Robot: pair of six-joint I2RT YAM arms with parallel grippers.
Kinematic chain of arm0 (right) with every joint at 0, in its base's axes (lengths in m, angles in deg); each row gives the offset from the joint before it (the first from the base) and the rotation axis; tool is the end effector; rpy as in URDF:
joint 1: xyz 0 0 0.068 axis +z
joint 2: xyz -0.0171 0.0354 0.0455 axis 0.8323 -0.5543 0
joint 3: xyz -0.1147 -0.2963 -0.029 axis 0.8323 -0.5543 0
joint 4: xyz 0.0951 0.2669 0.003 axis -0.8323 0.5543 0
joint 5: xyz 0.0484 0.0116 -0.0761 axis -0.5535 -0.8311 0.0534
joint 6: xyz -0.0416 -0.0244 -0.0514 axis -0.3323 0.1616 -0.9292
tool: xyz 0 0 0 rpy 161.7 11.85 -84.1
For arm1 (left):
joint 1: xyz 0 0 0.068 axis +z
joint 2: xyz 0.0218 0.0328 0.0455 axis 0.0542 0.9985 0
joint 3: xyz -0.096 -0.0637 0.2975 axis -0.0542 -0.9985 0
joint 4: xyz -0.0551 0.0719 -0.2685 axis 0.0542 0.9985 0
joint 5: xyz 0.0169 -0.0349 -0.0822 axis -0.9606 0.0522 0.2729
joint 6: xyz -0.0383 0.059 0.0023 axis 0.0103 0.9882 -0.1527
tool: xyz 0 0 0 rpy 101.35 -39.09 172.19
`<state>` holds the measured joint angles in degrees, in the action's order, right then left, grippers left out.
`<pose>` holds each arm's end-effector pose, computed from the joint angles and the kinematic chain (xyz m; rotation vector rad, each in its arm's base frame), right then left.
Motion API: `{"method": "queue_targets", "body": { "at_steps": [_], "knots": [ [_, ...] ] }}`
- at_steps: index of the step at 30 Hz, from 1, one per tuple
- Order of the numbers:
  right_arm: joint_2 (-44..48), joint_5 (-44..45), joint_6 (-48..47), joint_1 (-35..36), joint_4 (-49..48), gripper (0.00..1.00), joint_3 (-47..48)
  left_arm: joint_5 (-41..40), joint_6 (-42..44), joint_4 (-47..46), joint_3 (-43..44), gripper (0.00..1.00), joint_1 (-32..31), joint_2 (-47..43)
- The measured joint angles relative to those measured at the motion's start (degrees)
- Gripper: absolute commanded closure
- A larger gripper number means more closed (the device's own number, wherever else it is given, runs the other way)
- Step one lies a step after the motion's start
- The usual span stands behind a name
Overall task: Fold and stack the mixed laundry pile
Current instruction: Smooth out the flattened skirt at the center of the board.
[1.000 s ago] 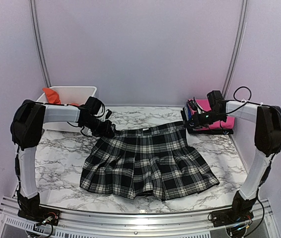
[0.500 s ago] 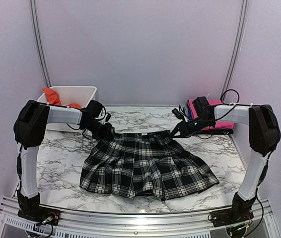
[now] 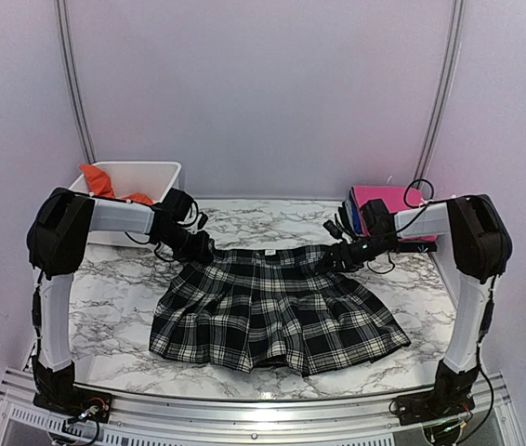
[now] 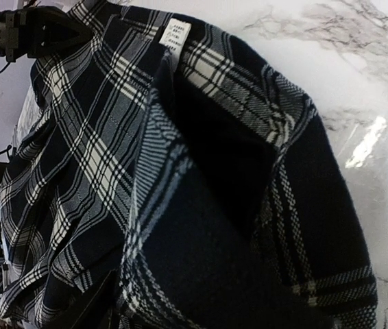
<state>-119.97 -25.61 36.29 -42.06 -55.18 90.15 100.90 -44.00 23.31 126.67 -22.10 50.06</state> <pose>0.4089 0.1476 0.1578 -0.6691 2.5091 1.1622 0.4569 -0.2368 0.1542 0.2618 2.5601 -0.7558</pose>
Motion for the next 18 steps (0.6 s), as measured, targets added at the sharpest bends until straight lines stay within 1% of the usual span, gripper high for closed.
{"method": "queue_targets", "body": {
  "at_steps": [3,6,10,13,15,18],
  "knots": [
    [-0.5,-0.4,0.6,-1.9,-2.5,0.26,-0.1,0.0,0.1,0.0,0.0,1.00,0.0,0.0],
    [-1.3,-2.3,2.2,-5.2,-5.6,0.26,-0.3,0.1,0.2,0.0,0.0,1.00,0.1,0.0],
    [-5.3,-7.9,5.5,-8.8,-9.0,0.32,0.6,0.5,0.2,-0.2,0.0,1.00,0.3,0.2],
    [-9.3,-14.6,8.3,-9.0,-12.0,0.35,1.9,0.9,0.2,-0.3,0.1,1.00,0.5,0.8],
    [-10.6,-17.1,9.8,-8.7,-13.1,0.41,2.4,1.1,0.2,-0.5,0.2,1.00,0.7,1.3],
    [-11.7,-19.0,11.0,-8.2,-13.6,0.54,2.5,1.5,0.2,-0.6,0.3,1.00,0.9,1.5]
  ]
}}
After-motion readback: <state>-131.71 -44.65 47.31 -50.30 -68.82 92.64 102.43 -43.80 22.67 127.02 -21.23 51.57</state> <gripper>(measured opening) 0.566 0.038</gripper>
